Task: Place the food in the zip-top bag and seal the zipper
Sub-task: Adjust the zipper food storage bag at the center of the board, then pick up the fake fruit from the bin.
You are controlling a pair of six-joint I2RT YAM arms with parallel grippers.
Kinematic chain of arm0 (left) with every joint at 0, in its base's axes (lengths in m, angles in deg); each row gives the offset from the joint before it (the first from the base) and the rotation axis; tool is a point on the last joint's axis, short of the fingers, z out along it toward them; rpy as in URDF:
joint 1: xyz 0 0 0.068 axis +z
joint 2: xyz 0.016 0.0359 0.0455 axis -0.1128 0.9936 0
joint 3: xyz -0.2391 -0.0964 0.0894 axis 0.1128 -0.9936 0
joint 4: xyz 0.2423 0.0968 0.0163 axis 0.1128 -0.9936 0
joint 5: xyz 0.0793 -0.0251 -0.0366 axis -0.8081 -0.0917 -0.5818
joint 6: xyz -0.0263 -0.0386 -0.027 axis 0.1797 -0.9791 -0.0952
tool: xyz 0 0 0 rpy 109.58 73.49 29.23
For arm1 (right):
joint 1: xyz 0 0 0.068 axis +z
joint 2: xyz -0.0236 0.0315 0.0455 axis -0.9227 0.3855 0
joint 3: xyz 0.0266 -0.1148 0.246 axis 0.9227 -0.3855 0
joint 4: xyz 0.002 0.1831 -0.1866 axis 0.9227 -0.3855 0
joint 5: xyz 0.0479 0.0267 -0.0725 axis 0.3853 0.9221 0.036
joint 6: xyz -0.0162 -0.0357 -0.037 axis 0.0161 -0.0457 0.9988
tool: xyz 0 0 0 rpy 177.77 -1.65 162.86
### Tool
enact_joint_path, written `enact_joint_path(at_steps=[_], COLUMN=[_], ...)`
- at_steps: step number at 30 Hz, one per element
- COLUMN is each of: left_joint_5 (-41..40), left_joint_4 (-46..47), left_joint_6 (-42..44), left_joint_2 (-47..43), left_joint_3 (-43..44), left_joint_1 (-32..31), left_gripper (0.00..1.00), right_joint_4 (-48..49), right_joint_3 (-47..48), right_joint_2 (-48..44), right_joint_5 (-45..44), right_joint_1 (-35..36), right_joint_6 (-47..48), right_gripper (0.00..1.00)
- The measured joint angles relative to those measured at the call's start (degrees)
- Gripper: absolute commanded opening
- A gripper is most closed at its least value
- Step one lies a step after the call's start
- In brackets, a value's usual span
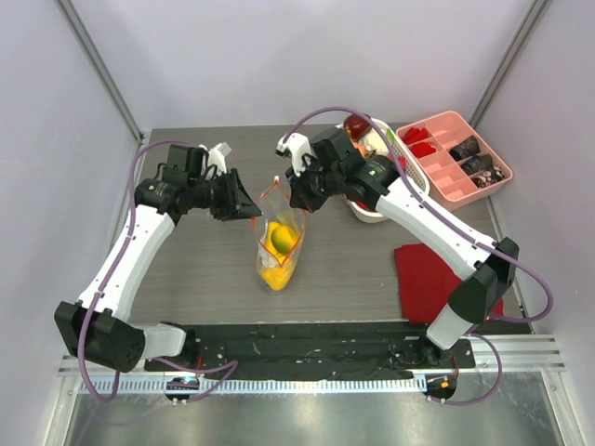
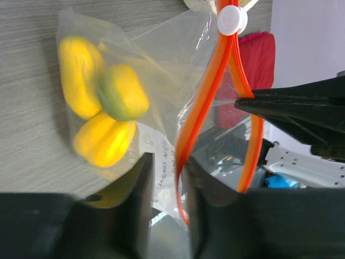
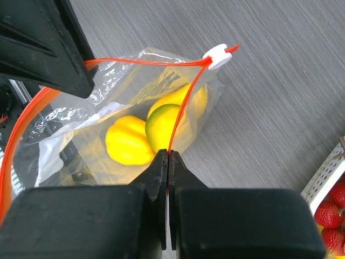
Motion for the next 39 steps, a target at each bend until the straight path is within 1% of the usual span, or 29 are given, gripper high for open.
enact_joint_path(at_steps=[1, 3, 6, 7, 10, 11, 13, 15, 18, 21, 25, 27, 32, 39], left_joint_5=[0.1, 0.7, 1.7, 1.9, 2.1, 2.1, 2.1, 2.1, 2.1, 2.1, 2.1, 2.1, 2.1, 2.1], left_joint_4=[0.0, 0.1, 0.2, 0.2, 0.2, 0.2, 0.1, 0.1, 0.1, 0.1, 0.2, 0.2, 0.2, 0.3], left_joint_6=[0.1, 0.2, 0.7, 0.7, 0.8, 0.8, 0.8, 0.8, 0.8, 0.8, 0.8, 0.8, 0.8, 0.8], left_joint_2=[0.0, 0.0, 0.0, 0.0, 0.0, 0.0, 0.0, 0.0, 0.0, 0.0, 0.0, 0.0, 0.0, 0.1], left_joint_3=[0.0, 0.0, 0.0, 0.0, 0.0, 0.0, 0.0, 0.0, 0.0, 0.0, 0.0, 0.0, 0.0, 0.0], left_joint_1=[0.0, 0.0, 0.0, 0.0, 0.0, 0.0, 0.0, 0.0, 0.0, 0.0, 0.0, 0.0, 0.0, 0.0], left_gripper=[0.1, 0.0, 0.0, 0.0, 0.0, 0.0, 0.0, 0.0, 0.0, 0.0, 0.0, 0.0, 0.0, 0.0], right_joint_4=[0.0, 0.0, 0.0, 0.0, 0.0, -0.1, -0.8, -1.3, -1.5, -1.0, -0.1, 1.3, 6.7, 13.3], right_joint_3=[0.3, 0.8, 0.9, 0.9, 0.9, 0.9, 1.2, 1.4, 1.1, -1.2, -4.8, -5.8, -7.8, -8.7], right_joint_2=[0.0, 0.0, 0.0, 0.0, 0.0, 0.0, 0.1, 0.1, 0.1, 0.0, 1.0, 2.6, 7.5, 12.1], right_joint_5=[0.1, 0.3, 0.1, 0.1, 1.2, 1.6, 1.6, 1.2, -2.4, -6.3, -9.7, -11.0, -14.5, -17.6], right_joint_1=[0.0, 0.0, -0.3, -0.7, -3.1, -4.8, -8.9, -11.8, -14.9, -14.5, -13.7, -13.5, -13.6, -13.6], right_joint_6=[0.0, 0.0, 0.1, -0.1, 0.3, 0.8, 2.3, 5.4, 13.5, 21.5, 29.3, 32.3, 35.9, 37.6], right_gripper=[0.01, 0.01, 0.3, 0.48, 0.68, 0.71, 0.73, 0.73, 0.71, 0.67, 0.66, 0.67, 0.7, 0.75])
